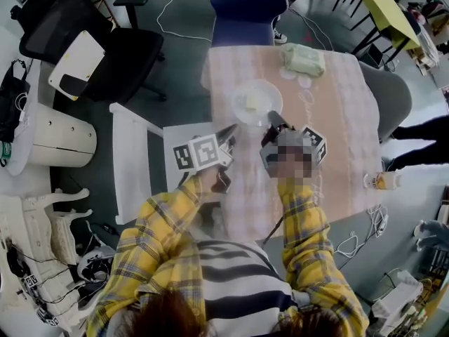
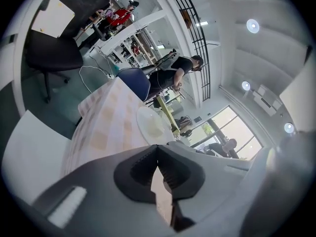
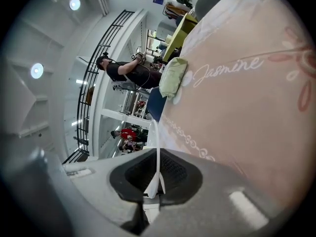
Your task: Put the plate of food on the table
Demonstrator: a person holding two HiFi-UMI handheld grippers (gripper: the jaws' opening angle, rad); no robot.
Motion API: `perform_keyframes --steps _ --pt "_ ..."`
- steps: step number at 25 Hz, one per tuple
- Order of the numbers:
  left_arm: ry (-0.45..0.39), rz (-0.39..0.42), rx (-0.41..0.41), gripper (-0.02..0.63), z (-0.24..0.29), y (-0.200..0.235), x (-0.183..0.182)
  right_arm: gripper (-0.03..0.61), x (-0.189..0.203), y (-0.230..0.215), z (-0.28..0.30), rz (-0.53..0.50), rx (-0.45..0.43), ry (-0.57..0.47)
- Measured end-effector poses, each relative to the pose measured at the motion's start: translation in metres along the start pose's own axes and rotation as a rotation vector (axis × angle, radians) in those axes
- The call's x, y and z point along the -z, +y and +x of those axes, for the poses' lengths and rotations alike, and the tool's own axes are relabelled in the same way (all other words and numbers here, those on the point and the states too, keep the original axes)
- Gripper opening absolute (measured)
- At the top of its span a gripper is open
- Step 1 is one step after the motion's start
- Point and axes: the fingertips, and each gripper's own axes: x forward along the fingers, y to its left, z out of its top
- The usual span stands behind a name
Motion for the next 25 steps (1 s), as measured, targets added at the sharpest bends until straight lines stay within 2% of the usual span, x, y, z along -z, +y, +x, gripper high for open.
perform_keyframes --steps 7,15,21,25 --pt "-0.008 0.003 -0.021 -0.003 0.04 0.003 -0.016 0.008 -0.024 -0.008 0.031 0.022 0.011 -0.012" --pt "0.017 0.027 -0.053 -0.003 0.076 0.005 -0.025 0.008 -0.048 -0.029 0.054 0.058 0.067 -0.047" --pt "0.022 0.068 -0.075 -0.003 0.096 0.01 -0.033 0.008 -0.059 -0.038 0.068 0.059 0.103 -0.057" --pt "0.042 0.134 -0.082 -0.003 0.107 0.007 -0.033 0.008 -0.059 -0.046 0.071 0.077 0.122 -0.057"
